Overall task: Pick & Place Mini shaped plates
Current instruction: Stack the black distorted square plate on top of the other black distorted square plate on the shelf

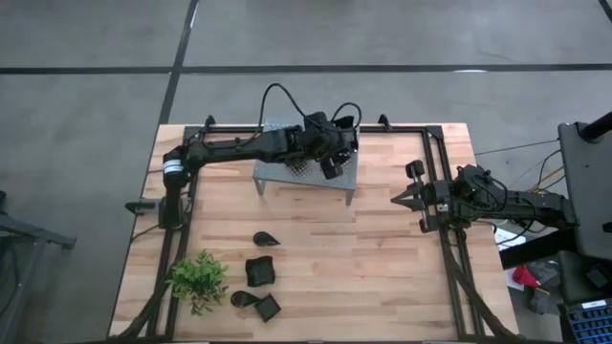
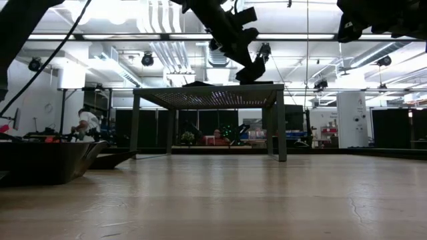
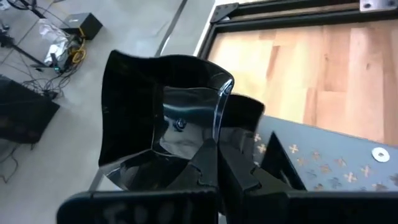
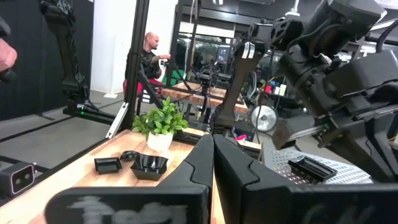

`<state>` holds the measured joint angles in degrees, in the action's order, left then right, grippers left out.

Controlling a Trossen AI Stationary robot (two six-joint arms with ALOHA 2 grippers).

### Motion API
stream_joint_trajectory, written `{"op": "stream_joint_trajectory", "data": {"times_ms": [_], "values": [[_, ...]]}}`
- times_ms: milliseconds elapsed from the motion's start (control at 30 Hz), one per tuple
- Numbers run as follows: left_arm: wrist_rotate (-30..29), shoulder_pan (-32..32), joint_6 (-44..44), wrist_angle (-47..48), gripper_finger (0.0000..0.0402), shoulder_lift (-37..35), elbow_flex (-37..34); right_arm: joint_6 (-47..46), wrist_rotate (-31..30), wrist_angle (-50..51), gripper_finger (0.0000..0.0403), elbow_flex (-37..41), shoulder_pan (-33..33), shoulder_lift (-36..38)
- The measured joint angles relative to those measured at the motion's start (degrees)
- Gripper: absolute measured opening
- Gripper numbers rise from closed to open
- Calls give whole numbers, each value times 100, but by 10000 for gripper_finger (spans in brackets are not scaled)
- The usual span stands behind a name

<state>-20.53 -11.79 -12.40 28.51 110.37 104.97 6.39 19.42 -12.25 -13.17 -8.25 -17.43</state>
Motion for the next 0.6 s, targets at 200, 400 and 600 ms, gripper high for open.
{"op": "stream_joint_trajectory", "data": {"times_ms": [200,400,600], "values": [[347,13,-104,-30,0,0,-9,-6,0,1,8,0,-2,0],[139,14,-143,-50,5,0,-9,-15,1,2,8,0,-1,0],[96,11,-101,-50,58,0,-9,-16,0,0,8,0,0,0]]}}
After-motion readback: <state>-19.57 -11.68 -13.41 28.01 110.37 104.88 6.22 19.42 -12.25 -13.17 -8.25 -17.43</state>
